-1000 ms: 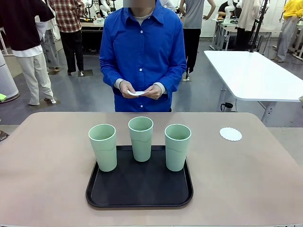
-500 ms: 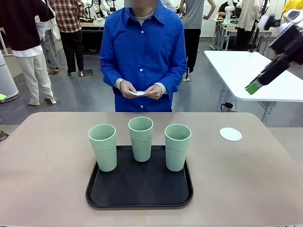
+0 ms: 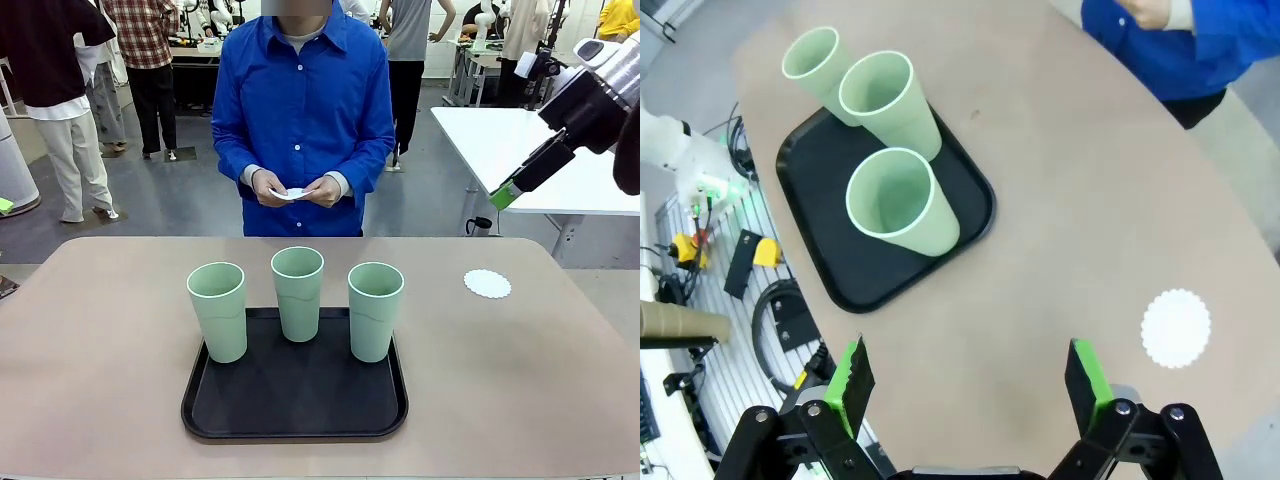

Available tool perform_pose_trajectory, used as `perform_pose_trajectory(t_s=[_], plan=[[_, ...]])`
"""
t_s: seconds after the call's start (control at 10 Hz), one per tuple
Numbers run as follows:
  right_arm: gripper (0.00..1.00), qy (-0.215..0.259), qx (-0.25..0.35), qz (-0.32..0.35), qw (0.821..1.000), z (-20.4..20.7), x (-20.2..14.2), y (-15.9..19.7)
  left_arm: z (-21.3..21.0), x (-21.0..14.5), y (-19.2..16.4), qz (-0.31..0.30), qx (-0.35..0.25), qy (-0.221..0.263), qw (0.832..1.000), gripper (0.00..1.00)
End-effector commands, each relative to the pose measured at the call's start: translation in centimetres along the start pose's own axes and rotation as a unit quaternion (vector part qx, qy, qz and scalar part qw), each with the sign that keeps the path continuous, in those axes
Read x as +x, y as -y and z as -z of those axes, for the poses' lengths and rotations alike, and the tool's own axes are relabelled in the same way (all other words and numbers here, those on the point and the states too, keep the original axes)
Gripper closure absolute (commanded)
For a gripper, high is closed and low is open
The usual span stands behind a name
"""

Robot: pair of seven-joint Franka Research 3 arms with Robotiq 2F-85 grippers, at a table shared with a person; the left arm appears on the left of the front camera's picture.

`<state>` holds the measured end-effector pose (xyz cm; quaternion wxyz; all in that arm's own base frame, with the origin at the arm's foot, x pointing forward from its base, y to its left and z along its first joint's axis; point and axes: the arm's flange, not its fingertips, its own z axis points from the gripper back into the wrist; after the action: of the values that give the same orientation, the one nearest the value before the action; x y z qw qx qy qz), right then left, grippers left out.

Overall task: Place coasters on the table and set cups on them.
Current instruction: Pick up one Reusable plastic cup and place it on a coaster set by the human.

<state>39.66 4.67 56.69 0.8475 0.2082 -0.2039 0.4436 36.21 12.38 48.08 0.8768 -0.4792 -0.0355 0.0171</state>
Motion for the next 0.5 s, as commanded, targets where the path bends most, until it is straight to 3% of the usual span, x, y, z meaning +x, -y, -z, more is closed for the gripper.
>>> perform_pose_trajectory(t_s=[0.0, 0.1, 0.2, 0.4], plan=[[0.00, -0.007, 0.000, 0.000, 1.000, -0.5, -0.1, -0.1, -0.2, -0.2, 0.1, 0.003, -0.003, 0.004, 1.000, 0.00], [0.00, 0.000, 0.000, 0.000, 1.000, 0.0, 0.0, 0.0, -0.2, -0.2, 0.1, 0.003, -0.003, 0.004, 1.000, 0.00], [0.00, 0.011, 0.015, -0.084, 0.996, 1.7, -1.0, 0.8, -0.2, -0.2, 0.1, 0.003, -0.003, 0.004, 1.000, 0.00], [0.00, 0.051, 0.056, -0.141, 0.987, 6.1, -2.0, 2.3, -0.2, -0.2, 0.1, 0.003, -0.003, 0.004, 1.000, 0.00]])
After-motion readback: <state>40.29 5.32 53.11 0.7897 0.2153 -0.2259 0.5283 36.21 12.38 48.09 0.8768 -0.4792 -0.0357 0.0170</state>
